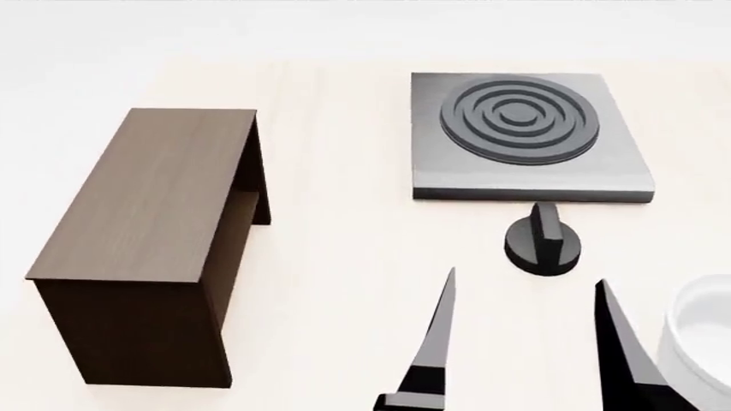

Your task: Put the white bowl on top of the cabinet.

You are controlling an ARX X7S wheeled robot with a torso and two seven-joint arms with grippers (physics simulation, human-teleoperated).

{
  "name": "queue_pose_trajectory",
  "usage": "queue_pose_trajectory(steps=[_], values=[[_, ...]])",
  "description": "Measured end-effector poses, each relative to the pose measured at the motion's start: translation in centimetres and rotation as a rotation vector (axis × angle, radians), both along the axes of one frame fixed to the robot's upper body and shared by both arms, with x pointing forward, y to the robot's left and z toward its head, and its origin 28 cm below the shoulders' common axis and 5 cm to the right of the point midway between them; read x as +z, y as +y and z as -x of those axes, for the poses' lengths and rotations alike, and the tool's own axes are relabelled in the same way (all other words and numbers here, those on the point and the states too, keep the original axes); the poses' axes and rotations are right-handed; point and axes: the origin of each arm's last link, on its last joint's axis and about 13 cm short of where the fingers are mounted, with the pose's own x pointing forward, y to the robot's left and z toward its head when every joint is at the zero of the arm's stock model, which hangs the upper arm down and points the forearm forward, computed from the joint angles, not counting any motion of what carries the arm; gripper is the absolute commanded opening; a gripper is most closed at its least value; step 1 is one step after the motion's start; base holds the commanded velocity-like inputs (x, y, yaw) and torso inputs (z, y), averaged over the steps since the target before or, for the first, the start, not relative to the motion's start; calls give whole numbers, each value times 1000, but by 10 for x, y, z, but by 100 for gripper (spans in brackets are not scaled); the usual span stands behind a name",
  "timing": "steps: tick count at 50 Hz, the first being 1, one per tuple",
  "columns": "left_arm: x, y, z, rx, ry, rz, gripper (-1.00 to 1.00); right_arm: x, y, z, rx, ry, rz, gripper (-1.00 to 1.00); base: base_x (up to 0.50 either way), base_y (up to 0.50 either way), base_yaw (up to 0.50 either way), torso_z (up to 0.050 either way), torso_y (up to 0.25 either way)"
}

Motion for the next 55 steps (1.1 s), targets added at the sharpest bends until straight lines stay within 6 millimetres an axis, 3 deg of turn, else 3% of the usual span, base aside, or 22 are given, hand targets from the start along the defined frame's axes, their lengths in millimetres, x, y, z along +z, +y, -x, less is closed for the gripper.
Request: queue_pose_trajectory(steps=[12,31,55], values=[[-1,0,0,0,0,3,100,0,0,0,4,-5,-9,100,22,0,0,0,0],[-2,0,0,0,1,6,100,0,0,0,11,-7,-14,100,494,0,0,0,0],[-2,0,0,-2,0,6,100,1,-1,0,-8,-6,-16,100,77,186,0,0,0]])
